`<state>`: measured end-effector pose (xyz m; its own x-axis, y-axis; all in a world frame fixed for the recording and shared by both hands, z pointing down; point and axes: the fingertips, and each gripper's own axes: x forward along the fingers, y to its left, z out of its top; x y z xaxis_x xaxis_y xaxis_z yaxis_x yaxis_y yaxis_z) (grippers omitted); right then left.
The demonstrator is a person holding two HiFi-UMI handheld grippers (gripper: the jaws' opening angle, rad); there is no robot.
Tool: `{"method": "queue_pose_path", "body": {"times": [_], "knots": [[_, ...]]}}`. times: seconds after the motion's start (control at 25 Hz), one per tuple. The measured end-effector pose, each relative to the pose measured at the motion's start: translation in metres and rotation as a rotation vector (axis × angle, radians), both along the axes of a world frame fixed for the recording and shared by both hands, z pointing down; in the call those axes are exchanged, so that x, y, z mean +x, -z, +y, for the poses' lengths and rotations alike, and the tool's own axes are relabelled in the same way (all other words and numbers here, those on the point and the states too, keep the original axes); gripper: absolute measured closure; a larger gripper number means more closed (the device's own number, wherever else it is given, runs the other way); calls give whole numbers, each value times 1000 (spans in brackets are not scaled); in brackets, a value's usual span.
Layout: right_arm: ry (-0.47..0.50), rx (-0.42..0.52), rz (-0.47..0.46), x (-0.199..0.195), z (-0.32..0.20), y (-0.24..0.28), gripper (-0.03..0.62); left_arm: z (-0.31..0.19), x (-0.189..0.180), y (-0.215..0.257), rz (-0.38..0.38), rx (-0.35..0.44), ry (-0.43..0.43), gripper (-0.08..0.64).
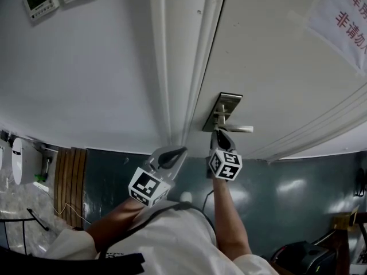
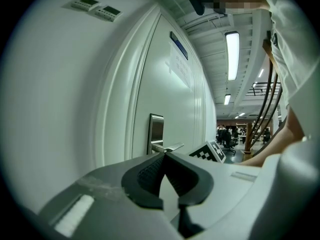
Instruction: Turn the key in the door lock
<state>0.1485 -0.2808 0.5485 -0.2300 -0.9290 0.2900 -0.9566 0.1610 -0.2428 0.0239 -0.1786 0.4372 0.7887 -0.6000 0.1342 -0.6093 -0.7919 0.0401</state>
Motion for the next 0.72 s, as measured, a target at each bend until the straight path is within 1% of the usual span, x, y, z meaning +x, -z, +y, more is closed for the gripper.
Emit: {"method": "queue_pose_path", "body": {"times": [0.2,0.36,0.56,0.72], "knots": [[-16,4,107,0,0,-1,543,0,-3,2,2,-1,-14,555],[-25,-13,210,0,1,-3,543,0,-6,1,-8,9,-25,555],[-3,12,315,-5,0,2,541,2,-7,3,5,9,-35,555],[14,13,414,-7,0,3,537,3,-10,4,4,14,-39,555]]}}
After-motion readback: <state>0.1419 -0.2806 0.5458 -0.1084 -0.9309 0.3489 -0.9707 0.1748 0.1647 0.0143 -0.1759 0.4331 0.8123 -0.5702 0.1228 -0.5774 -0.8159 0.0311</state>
